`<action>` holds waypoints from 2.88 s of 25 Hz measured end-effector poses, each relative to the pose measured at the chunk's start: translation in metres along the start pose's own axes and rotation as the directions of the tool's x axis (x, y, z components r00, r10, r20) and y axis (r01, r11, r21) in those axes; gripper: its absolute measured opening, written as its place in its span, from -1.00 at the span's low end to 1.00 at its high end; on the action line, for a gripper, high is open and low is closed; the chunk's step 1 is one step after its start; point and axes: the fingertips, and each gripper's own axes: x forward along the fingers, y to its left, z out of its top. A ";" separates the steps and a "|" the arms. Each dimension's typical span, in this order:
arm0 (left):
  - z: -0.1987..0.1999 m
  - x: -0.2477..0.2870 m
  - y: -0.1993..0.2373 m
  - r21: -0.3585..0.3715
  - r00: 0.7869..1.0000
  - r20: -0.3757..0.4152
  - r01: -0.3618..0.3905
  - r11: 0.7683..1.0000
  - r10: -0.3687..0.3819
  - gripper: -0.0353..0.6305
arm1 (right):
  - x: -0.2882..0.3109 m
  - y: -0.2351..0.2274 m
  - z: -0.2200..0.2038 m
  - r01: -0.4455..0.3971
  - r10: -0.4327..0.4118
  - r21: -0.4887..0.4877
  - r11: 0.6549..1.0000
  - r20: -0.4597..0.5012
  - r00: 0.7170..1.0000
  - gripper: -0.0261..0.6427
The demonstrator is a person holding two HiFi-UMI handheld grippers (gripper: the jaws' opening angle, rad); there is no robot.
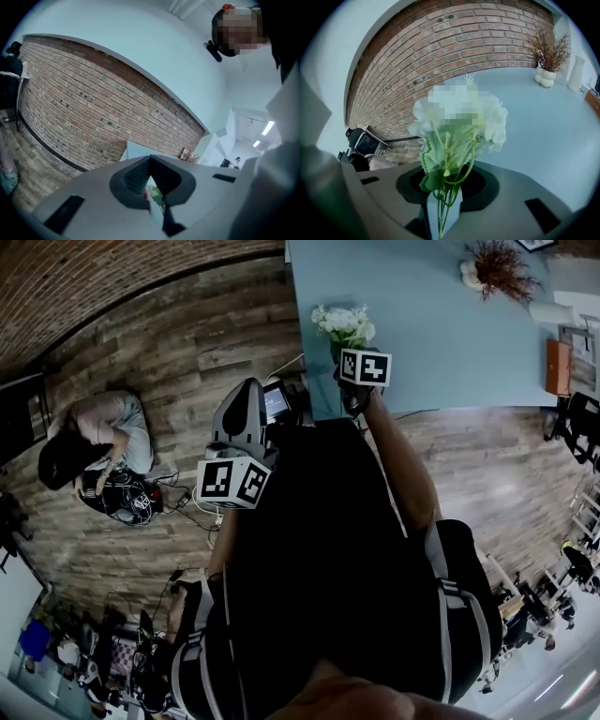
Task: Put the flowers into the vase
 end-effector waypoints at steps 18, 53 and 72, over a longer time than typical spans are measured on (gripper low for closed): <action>0.001 0.016 0.000 0.017 0.997 -0.026 0.070 0.997 -0.070 -0.82 | -0.153 0.092 0.134 -0.222 0.256 -0.133 0.966 0.613 0.747 -0.51; -0.086 -0.009 -0.181 0.117 0.977 -0.065 0.211 0.971 -0.204 -0.82 | -0.380 -0.012 -0.037 -0.031 0.123 -0.124 0.992 0.870 0.477 -0.51; -0.205 0.032 -0.445 0.232 0.855 -0.304 0.494 0.838 -0.420 -0.82 | -0.527 -0.206 -0.118 -0.006 -0.082 0.092 0.996 0.912 0.401 -0.51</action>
